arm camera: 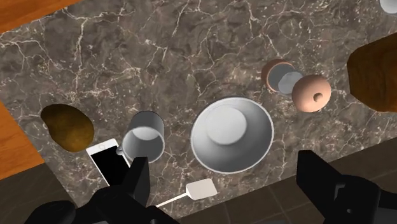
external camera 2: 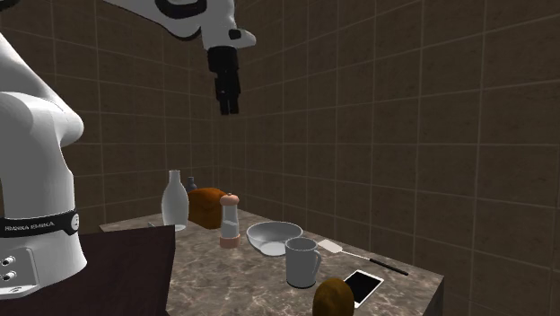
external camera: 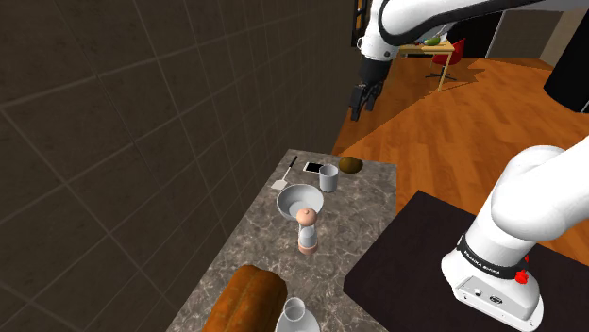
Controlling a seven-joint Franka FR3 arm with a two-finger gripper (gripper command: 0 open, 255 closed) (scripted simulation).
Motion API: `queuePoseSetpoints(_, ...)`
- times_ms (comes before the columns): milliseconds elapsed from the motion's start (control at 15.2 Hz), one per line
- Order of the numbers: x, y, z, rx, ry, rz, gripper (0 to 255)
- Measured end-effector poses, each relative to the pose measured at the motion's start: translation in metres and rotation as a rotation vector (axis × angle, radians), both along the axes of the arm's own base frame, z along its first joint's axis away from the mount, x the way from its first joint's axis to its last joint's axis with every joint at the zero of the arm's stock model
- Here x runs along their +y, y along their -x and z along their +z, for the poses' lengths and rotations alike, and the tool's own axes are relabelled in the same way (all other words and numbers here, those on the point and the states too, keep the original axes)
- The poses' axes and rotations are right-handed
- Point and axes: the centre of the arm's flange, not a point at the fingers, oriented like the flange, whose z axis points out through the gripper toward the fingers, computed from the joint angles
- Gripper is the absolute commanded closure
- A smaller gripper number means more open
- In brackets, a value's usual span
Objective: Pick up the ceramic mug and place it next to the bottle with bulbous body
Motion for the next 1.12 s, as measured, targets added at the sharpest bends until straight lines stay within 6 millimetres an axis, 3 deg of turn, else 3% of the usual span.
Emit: queuePoseSetpoints(1122, -0.004, -0.115, -0.195, 0.066, 0.088, 0.065, 0)
